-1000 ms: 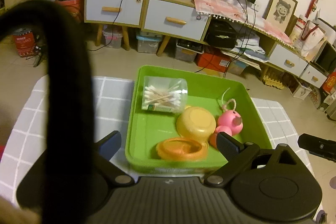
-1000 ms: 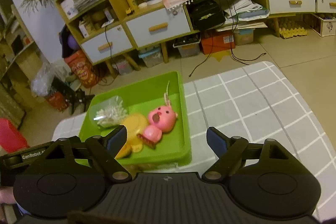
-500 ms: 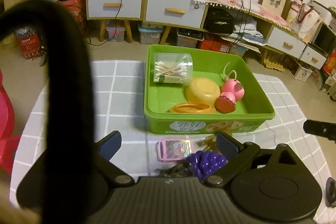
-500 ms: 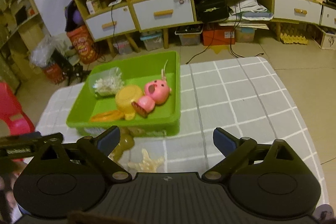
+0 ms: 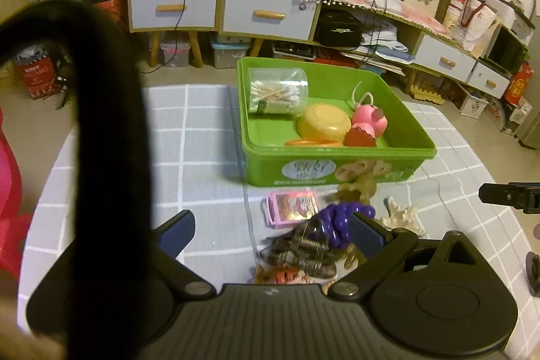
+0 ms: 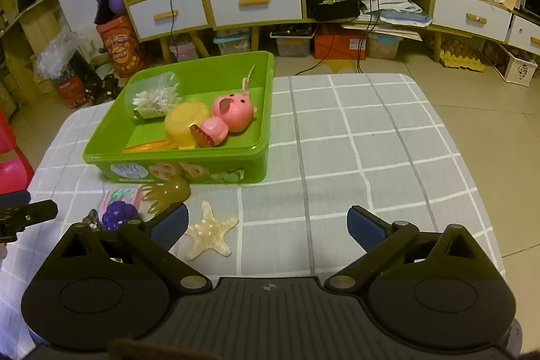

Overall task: Organize rigid objects
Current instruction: 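Withdraw both tools from the bin toward the remaining toys, then grasp the dark claw hair clip with the left tool while the right grasps the corn, then lift the claw clip with the left tool while the right lifts the corn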

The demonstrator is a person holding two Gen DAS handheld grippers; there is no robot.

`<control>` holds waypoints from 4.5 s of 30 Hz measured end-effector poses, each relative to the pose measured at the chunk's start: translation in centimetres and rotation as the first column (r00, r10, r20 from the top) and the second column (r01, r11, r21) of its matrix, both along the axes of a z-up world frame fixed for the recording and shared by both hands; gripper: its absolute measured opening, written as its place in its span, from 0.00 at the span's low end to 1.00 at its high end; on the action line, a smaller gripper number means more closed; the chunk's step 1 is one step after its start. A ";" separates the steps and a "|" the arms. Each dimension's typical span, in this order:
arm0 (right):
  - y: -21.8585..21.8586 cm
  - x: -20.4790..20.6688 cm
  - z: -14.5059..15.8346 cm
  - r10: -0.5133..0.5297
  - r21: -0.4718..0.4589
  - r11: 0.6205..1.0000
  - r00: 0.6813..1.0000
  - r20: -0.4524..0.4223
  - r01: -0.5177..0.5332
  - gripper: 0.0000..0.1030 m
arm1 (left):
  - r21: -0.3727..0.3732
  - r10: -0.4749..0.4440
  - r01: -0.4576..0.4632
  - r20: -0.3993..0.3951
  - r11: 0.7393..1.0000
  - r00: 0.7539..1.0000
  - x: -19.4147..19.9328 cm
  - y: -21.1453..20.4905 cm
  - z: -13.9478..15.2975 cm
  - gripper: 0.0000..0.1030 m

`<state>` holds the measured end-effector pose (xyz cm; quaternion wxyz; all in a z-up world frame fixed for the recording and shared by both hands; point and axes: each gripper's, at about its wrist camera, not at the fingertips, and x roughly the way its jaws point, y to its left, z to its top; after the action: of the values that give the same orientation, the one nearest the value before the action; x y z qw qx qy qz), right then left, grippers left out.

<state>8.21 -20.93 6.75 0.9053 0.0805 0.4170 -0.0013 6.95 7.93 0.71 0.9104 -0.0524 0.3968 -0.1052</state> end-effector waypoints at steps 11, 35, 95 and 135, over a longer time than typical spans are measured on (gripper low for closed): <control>4.0 -2.8 -2.9 0.211 -0.038 0.977 0.977 0.032 -0.210 0.98 | -0.022 -0.090 0.090 0.011 0.996 0.996 -1.9 1.6 -3.8 0.71; 11.2 -5.9 -7.7 0.477 -0.101 0.879 0.870 0.124 -0.467 0.94 | -0.117 -0.226 0.226 0.012 0.967 0.974 -0.7 -0.1 -6.9 0.70; 12.0 -4.7 -5.5 0.468 -0.122 0.883 0.870 0.155 -0.453 0.53 | -0.126 -0.186 0.176 -0.079 0.976 0.979 1.6 -1.3 -6.6 0.41; 6.1 -2.0 0.0 0.240 -0.003 0.969 0.938 0.249 -0.247 0.53 | 0.003 -0.233 0.234 -0.101 0.972 0.967 1.8 -4.0 -4.6 0.43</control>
<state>6.20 -14.79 6.74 0.9421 0.0407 0.3077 0.1267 8.72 3.90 -3.84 0.8710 -0.0039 0.4461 -0.2059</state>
